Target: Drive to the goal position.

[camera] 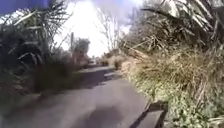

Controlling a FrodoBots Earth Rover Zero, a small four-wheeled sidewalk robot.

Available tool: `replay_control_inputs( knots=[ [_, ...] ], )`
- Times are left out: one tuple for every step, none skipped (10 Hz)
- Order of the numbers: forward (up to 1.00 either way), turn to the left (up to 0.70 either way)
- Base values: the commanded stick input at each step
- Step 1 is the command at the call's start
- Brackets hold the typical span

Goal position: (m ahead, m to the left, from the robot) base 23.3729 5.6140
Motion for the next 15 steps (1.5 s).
replay_control_inputs(
  knots=[
    [0.85,0.00],
    [0.85,0.00],
    [0.85,0.00],
    [0.85,0.00],
    [0.85,0.00],
    [0.85,0.00],
    [0.85,0.00],
    [0.85,0.00],
    [0.85,0.00],
    [0.85,0.00],
    [0.85,0.00],
    [0.85,0.00],
    [0.85,0.00],
    [0.85,-0.33],
    [0.85,-0.34]
  ],
)
